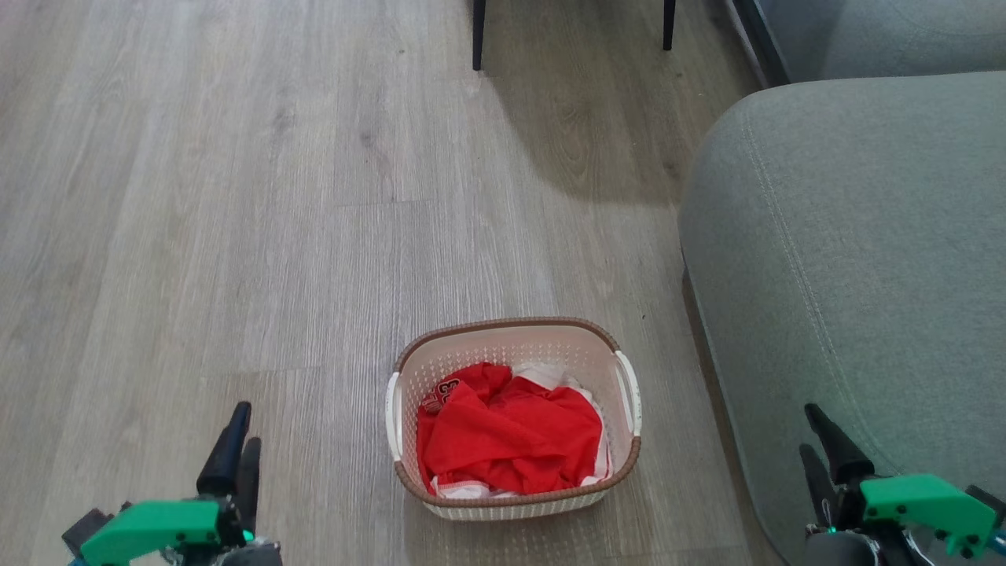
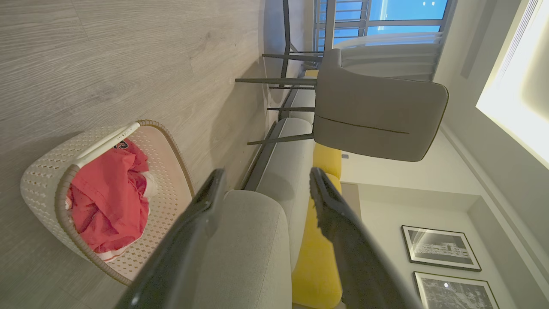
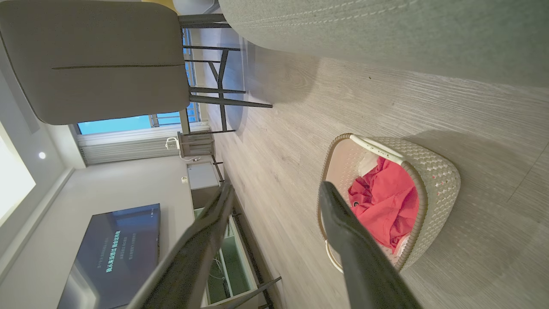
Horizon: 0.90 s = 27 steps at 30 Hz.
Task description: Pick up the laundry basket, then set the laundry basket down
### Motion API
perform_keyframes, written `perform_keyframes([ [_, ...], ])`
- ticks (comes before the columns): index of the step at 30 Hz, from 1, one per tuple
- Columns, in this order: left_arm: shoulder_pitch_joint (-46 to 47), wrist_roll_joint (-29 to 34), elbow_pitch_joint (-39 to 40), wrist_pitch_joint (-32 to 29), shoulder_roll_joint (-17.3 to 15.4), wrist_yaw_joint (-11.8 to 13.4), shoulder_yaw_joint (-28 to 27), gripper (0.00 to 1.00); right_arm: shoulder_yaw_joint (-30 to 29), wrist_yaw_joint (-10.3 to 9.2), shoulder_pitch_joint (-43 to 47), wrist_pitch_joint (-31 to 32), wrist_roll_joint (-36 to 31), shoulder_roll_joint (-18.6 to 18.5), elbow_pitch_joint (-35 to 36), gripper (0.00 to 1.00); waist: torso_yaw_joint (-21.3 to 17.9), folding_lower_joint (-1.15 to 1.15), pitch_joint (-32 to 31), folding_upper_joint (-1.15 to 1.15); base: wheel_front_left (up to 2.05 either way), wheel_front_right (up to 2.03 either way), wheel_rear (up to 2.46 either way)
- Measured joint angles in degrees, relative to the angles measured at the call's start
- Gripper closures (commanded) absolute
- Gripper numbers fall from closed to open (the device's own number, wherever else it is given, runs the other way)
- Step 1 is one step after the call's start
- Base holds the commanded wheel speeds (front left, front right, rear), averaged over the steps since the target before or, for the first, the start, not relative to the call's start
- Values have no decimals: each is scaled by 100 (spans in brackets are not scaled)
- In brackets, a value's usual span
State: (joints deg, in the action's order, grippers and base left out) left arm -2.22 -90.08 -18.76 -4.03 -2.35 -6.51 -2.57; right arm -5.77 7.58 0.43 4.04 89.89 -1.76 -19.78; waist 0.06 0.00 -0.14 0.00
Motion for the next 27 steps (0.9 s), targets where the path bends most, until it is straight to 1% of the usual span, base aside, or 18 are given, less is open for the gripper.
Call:
perform_keyframes([
  [7, 1, 274, 146, 86, 0, 7, 31, 0, 2, 0, 1, -68, -332, -1, 104, 0, 6, 0, -10, 0, 0, 0, 0],
  [8, 0, 420, 196, 129, 0, 59, 62, 0, 9, 0, 1, -114, -479, -1, 164, 0, 8, 0, -14, 0, 0, 0, 0],
  [15, 1, 962, 387, 216, 2, 191, 211, 0, 53, 0, 1, -221, -1042, -1, 369, 0, 18, 0, -29, 0, 0, 0, 0],
  [27, 1, 2216, 670, 423, 1, 353, 415, 0, 221, 0, 7, -421, -2083, -1, 664, 0, 43, 0, -39, 0, 0, 0, 0],
])
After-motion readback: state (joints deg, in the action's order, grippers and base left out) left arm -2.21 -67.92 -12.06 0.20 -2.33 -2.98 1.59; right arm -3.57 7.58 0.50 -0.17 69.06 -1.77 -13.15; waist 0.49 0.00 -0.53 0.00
